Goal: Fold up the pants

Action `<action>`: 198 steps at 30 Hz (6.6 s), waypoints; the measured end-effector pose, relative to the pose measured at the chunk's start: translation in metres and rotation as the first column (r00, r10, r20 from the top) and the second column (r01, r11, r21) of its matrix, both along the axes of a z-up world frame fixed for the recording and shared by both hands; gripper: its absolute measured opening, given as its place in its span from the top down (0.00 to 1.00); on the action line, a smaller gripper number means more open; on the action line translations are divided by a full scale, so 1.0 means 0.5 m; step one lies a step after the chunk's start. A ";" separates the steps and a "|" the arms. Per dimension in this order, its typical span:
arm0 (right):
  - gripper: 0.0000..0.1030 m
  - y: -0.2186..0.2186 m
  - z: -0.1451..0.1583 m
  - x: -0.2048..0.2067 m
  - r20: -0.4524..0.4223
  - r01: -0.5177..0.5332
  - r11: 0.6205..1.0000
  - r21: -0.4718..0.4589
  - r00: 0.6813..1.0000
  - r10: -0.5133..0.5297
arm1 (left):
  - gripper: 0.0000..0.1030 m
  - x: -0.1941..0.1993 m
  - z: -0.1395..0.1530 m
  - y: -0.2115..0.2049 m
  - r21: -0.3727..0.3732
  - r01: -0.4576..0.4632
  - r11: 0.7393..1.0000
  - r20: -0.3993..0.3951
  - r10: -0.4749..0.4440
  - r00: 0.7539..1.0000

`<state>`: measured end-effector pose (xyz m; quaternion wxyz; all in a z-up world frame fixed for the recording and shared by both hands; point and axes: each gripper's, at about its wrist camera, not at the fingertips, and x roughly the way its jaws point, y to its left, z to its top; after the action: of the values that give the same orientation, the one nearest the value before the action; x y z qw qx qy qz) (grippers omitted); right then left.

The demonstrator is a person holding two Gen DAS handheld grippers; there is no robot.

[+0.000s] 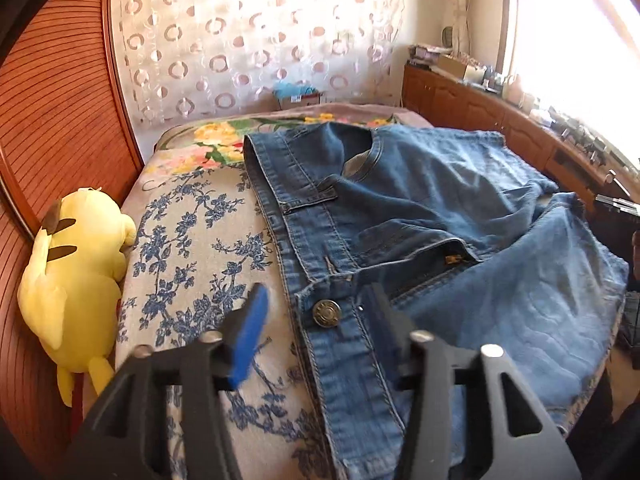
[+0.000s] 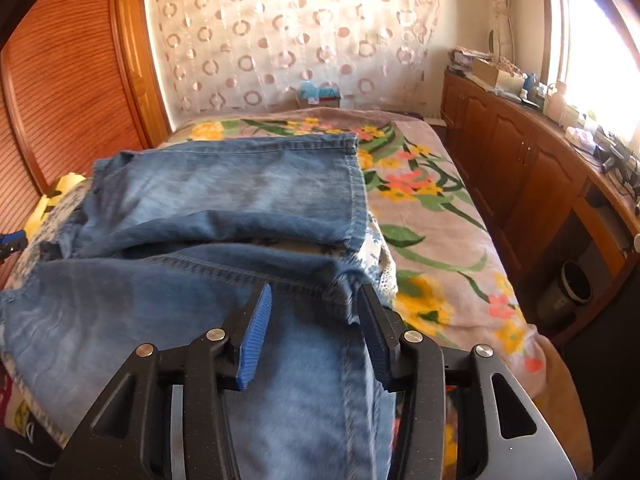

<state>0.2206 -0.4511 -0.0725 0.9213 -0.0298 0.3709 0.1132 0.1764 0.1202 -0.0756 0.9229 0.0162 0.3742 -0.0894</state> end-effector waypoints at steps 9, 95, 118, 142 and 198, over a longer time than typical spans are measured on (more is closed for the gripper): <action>0.47 0.005 -0.012 -0.110 0.008 -0.016 1.000 0.019 1.000 0.016 | 0.36 -0.078 0.005 -0.008 -0.017 -0.001 1.000 0.017 0.002 1.000; 0.89 -0.074 0.009 -0.299 0.052 0.052 0.999 0.012 0.997 -0.053 | 0.90 -0.314 -0.002 -0.042 -0.066 -0.010 0.998 0.088 0.016 0.996; 0.90 -0.065 0.171 -0.317 0.220 -0.013 0.999 0.042 0.976 0.003 | 0.91 -0.372 0.117 -0.023 -0.078 -0.017 0.997 0.185 0.031 0.982; 0.90 -0.011 0.214 0.059 0.273 -0.009 1.000 0.008 0.962 0.006 | 0.92 0.001 0.166 0.010 -0.014 -0.082 0.997 0.226 0.083 0.971; 0.51 0.110 0.000 0.439 0.063 -0.023 0.996 -0.084 0.998 0.028 | 0.57 0.292 0.008 0.040 0.053 -0.107 0.993 0.031 0.105 0.994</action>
<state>0.4403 -0.3959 -0.0724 0.9292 -0.0767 0.3450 0.1082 0.3224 0.1400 -0.0715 0.9307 0.0227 0.3637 -0.0300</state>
